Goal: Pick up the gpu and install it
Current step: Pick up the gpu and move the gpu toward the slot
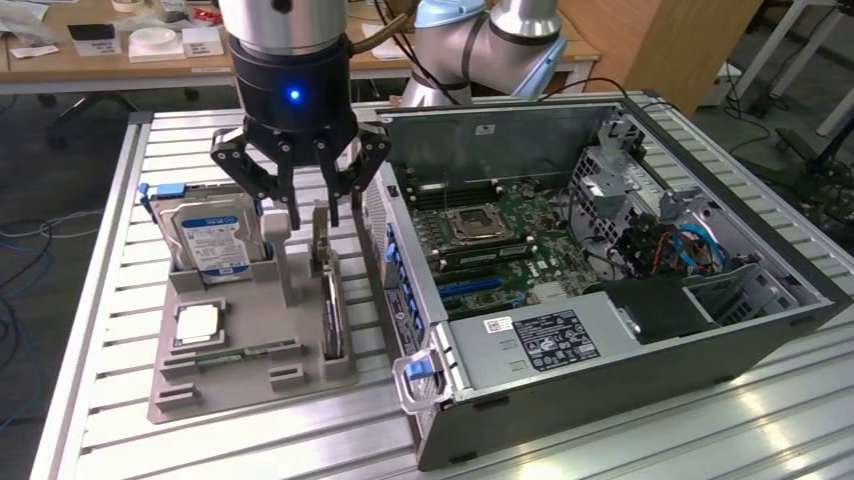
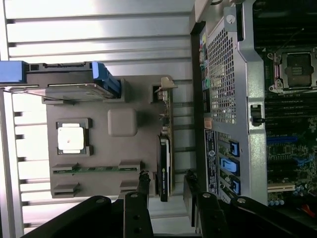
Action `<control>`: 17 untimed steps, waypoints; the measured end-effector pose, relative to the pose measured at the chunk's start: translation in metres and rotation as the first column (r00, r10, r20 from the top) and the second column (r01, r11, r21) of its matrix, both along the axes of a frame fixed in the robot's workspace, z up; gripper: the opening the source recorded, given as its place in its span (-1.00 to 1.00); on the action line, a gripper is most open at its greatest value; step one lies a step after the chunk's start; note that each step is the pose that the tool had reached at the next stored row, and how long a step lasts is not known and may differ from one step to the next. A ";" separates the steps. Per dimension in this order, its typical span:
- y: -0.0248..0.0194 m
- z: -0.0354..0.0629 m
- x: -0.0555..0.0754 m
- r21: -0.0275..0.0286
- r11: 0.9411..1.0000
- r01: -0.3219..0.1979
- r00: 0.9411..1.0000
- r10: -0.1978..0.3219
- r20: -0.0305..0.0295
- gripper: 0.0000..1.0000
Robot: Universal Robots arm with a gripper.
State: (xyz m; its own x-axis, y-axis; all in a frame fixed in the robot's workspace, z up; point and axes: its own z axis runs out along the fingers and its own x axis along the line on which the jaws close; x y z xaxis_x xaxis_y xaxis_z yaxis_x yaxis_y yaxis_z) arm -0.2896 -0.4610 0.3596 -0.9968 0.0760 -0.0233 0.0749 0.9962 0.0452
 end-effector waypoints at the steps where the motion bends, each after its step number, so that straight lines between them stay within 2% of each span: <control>1: 0.0000 -0.0010 0.000 0.000 1.000 0.000 1.000 0.000 0.000 -0.17; 5: 0.0000 -0.0064 0.000 0.000 1.000 0.000 1.000 0.000 0.000 -0.17; 17: 0.0000 -0.0066 0.000 0.000 1.000 0.000 1.000 0.000 0.000 -0.17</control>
State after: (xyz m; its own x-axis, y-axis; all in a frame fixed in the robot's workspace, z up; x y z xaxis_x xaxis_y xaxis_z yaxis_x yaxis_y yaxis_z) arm -0.2896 -0.4610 0.3530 -0.9968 0.0760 -0.0233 0.0749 0.9962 0.0452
